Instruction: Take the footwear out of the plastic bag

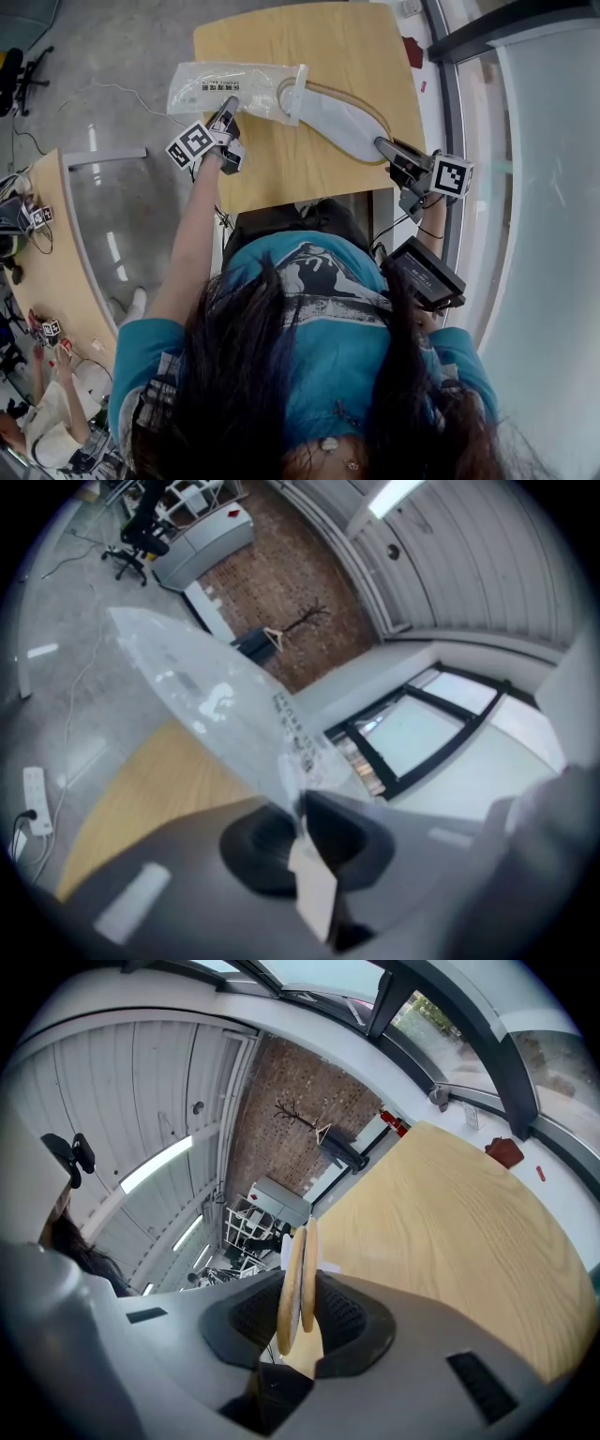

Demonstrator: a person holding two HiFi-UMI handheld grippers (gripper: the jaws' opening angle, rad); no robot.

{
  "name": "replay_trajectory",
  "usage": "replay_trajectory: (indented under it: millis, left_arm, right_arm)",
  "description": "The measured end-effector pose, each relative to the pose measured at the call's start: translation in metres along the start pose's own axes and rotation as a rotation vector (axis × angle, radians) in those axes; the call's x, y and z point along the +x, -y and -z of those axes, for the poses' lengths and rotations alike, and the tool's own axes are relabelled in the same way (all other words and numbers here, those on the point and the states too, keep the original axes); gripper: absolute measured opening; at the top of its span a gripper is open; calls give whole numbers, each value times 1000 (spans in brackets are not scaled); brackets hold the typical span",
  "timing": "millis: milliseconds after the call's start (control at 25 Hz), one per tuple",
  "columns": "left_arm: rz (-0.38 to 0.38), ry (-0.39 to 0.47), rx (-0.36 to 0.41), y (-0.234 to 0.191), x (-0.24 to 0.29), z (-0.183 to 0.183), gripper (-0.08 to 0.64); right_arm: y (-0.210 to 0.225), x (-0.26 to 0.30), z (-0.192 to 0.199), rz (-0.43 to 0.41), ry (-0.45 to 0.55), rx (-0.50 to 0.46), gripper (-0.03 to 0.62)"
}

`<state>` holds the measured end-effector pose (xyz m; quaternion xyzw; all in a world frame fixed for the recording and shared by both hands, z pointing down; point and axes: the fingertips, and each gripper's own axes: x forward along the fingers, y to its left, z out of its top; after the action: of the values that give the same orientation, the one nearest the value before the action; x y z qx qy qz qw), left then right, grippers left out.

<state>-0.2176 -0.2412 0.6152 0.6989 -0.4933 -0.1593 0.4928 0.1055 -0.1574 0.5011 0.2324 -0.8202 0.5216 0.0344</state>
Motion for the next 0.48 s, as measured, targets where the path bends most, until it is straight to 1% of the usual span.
replay_trajectory:
  millis: [80,160,400,480]
  left_arm:
    - [-31,22,-8,-8,0,-7,9]
    - [-65,41,-35,-17,-1,-10,8]
    - [-152,114,-164,-46,-5,-10,5]
    - [-173,98,-161,-51,-4,-3,5]
  right_arm:
    - [1,-5,-3,3,20,-2,87]
    - [2,-11,-6,2,47,0,86]
    - [10,-33,-19,32,132,17,83]
    - [9,-42,-25,26,172,27,83]
